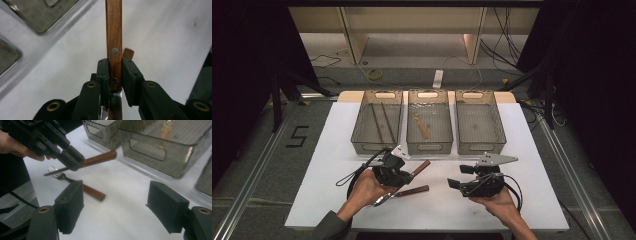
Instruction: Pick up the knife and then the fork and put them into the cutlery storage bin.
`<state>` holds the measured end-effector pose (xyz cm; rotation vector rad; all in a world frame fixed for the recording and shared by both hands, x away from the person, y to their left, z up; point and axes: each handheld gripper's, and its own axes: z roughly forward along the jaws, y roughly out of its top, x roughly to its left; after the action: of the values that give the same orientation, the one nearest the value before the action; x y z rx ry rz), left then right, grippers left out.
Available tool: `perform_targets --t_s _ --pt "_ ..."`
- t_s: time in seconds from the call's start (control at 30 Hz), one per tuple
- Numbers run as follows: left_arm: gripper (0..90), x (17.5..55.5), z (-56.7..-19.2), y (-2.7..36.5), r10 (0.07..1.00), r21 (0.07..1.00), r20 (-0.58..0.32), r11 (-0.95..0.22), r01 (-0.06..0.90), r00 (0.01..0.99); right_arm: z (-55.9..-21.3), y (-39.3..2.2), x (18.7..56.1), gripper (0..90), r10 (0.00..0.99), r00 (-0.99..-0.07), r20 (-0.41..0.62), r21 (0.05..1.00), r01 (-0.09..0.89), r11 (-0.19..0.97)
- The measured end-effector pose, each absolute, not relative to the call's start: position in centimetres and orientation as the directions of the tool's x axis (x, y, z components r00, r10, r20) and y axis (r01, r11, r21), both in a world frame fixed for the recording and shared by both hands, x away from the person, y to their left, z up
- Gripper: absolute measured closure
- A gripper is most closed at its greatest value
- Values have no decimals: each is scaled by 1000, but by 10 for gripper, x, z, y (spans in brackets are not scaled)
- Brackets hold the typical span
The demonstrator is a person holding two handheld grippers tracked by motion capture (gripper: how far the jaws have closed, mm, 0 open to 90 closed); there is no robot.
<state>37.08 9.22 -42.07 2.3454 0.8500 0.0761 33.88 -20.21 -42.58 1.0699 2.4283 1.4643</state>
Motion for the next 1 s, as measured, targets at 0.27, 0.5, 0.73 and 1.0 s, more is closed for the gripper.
perform_targets --t_s 0.27,0.5,0.73,1.0 --pt "763 367 -417 90 586 637 -198 -533 558 786 -424 -178 345 332 591 -750 296 793 538 286" --pt "763 363 -413 89 593 678 -199 -492 546 780 -424 -166 357 365 586 -722 369 781 583 226" --pt "762 357 -409 84 594 722 -197 -450 525 780 -421 -156 365 439 556 -707 438 779 607 157" --pt "762 350 -405 82 597 762 -182 -416 496 781 -417 -149 370 536 526 -681 509 759 644 98"
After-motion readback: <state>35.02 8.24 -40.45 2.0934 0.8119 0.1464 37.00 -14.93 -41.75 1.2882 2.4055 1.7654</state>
